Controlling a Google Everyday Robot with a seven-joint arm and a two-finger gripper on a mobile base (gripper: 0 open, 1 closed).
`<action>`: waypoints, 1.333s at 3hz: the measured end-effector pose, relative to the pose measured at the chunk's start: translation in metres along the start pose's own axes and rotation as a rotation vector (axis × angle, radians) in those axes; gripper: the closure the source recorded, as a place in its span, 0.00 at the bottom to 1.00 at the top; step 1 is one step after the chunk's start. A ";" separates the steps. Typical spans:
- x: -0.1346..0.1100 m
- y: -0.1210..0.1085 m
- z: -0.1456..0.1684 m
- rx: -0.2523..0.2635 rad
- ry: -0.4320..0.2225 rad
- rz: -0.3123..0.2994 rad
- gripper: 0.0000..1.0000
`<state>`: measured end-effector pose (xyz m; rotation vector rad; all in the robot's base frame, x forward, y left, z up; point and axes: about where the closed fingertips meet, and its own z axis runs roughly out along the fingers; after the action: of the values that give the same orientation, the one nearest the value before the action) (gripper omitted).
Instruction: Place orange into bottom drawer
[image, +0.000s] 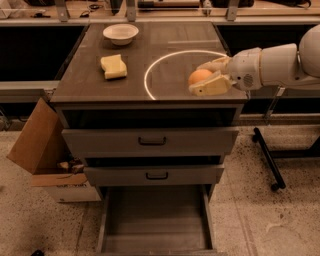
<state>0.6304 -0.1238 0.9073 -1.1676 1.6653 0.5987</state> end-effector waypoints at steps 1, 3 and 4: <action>0.014 0.013 -0.005 -0.017 -0.009 0.029 1.00; 0.083 0.093 -0.021 -0.046 0.027 0.115 1.00; 0.151 0.143 0.003 -0.127 0.071 0.225 1.00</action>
Offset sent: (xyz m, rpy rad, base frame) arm -0.1121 -0.0263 -0.0639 -0.0078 0.0847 -0.0226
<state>0.4942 -0.1251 0.7500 -1.1098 1.8565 0.8221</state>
